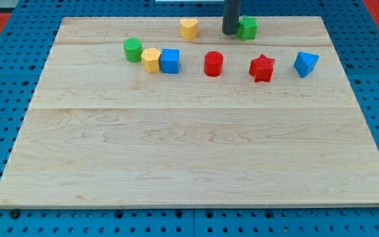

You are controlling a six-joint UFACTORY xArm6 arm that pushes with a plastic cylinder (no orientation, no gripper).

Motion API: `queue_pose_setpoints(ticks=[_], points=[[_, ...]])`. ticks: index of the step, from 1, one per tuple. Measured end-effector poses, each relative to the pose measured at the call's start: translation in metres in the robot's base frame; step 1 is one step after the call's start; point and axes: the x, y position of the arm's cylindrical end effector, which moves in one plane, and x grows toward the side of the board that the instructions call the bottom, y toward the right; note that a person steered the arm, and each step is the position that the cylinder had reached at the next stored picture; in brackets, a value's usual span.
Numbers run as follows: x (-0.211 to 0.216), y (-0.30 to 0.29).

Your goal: Move the blue triangle top right to the red star

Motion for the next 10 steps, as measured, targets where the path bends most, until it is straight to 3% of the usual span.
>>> queue_pose_setpoints(ticks=[4, 5, 7, 8, 9, 10], points=[[-0.015, 0.02], [0.03, 0.032], [0.057, 0.189], [0.155, 0.21], [0.175, 0.134], [0.128, 0.13]])
